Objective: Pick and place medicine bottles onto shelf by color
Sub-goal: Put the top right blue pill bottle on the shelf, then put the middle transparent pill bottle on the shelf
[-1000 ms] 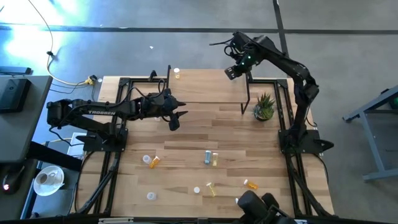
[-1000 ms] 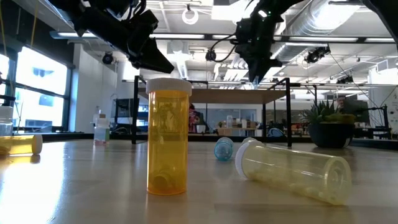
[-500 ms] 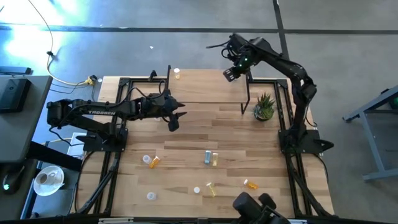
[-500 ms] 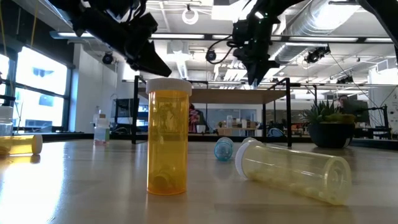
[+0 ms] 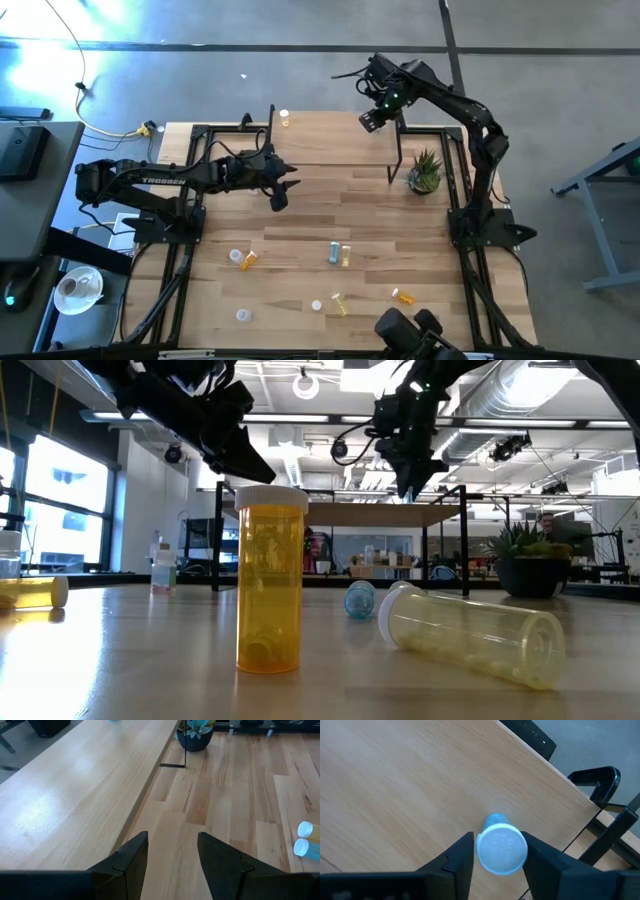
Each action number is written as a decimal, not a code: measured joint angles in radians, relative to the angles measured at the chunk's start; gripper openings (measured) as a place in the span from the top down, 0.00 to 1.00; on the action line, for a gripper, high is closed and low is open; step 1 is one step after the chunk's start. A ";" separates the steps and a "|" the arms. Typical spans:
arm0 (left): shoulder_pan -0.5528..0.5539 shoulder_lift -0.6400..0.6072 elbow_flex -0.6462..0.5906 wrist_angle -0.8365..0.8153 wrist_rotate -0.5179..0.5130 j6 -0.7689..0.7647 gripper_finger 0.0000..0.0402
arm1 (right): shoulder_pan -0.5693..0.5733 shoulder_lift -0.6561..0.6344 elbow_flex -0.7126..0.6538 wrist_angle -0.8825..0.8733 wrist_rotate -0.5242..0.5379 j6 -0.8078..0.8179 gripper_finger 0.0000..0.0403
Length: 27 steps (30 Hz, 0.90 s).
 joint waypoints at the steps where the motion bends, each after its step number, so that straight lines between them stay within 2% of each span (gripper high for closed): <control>1: 0.000 0.000 0.000 0.000 0.000 0.000 0.60 | 0.000 0.000 0.000 0.002 0.000 0.000 0.61; 14: 0.000 0.000 0.000 -0.007 0.000 0.000 0.60 | 0.000 -0.001 0.024 0.012 0.008 -0.032 0.58; 27: 0.000 0.000 0.000 -0.087 0.002 -0.065 0.60 | 0.010 -0.003 0.249 -0.037 0.015 -0.125 0.58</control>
